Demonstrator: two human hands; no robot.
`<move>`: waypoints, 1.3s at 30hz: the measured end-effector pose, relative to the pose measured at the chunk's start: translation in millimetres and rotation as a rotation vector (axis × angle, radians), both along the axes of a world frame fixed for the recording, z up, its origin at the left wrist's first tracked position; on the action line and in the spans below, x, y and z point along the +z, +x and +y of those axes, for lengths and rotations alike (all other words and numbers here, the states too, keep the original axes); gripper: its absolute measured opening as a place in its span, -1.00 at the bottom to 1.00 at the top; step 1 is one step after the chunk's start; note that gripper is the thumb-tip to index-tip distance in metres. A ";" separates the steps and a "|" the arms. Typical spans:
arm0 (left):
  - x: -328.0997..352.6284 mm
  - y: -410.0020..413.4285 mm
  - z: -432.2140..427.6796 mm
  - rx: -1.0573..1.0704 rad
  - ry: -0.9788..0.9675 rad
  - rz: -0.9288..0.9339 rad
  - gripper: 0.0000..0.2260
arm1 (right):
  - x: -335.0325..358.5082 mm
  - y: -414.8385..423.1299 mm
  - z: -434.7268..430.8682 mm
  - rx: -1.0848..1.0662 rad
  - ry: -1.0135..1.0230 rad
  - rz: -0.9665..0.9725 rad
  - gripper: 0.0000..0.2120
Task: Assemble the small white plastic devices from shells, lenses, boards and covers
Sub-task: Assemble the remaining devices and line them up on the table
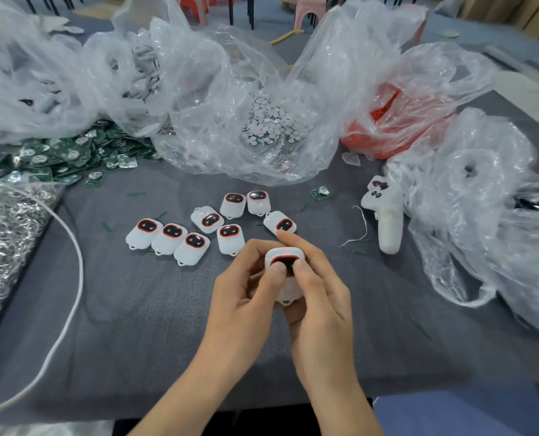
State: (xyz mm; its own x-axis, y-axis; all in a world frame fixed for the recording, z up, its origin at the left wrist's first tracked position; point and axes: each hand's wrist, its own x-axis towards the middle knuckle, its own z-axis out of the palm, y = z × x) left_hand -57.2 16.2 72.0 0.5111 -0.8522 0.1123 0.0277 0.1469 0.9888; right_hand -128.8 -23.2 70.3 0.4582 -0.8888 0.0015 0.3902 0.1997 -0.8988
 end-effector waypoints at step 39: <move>-5.6 14.1 11.5 -0.095 0.011 -0.161 -0.78 | 3.8 -10.4 -3.4 0.104 0.101 0.019 -0.76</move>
State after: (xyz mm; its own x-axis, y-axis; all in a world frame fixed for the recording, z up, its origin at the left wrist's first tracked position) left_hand -43.2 27.7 66.5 0.4047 -0.8972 0.1767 -0.1180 0.1404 0.9830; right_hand -139.2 -26.6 74.1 0.5468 -0.8318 -0.0951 0.3457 0.3278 -0.8792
